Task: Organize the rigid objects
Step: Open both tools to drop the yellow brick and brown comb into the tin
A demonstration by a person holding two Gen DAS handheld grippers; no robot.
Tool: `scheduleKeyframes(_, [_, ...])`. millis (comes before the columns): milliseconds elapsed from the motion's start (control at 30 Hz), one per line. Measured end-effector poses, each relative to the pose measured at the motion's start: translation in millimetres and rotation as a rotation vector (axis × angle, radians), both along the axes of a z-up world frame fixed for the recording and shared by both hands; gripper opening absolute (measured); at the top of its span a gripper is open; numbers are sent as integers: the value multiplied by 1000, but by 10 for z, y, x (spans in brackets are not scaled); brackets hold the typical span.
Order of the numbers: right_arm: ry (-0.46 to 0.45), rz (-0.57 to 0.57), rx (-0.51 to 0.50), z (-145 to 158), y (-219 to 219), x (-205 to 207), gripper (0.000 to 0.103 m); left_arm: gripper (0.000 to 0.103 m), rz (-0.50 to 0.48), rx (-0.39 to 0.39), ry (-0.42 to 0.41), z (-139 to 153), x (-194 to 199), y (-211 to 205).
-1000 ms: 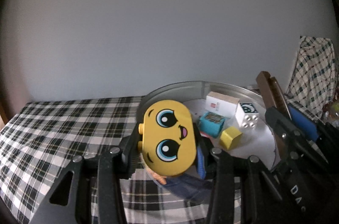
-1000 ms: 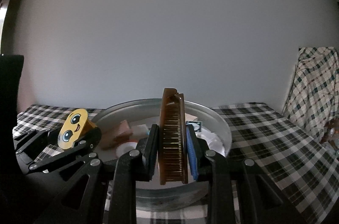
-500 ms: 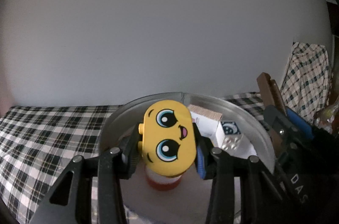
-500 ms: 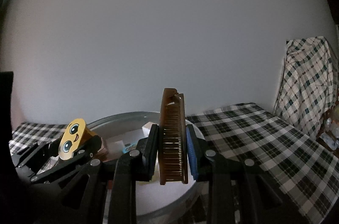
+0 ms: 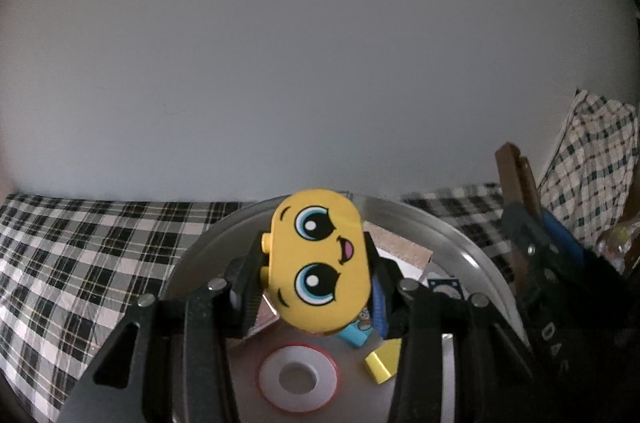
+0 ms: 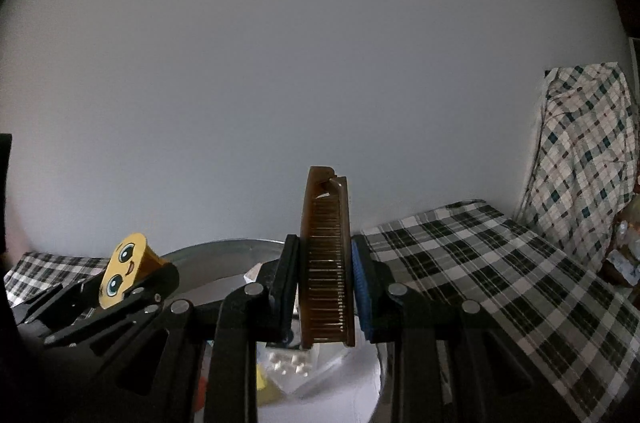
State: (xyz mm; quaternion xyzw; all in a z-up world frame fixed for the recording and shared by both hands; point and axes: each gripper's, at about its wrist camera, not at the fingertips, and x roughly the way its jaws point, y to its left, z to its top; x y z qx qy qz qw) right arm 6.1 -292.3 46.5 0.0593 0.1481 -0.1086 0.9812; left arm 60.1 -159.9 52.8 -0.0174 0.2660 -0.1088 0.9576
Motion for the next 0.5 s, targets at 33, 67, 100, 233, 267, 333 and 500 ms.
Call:
scheduleKeyframes(33, [6,-1,2,12,-10,44,28,42,3,9,13,6,29,-2])
scheduleKeyframes(67, [11,-2,2,18,-20,80,28,42,8,23,27,11,57,-11])
scheduleKeyframes(100, [25,1,1,30,-21,131,28,42,8,30,34,19,80,-17])
scheduleKeyframes(233, [75,17,-12,60,-10,285,28,42,30,81,62,63,194,-13])
scheduleKeyframes(267, [94,24,-14,70,-3,330,28,42,25,94,75,57,225,-19])
scheduleKeyframes(333, [125,41,-7,91,4,399,28,42,26,108,100,31,278,-11])
scheduleKeyframes(500, [231,91,8,78,58,586,28,42,3,138,182,-67,412,-37])
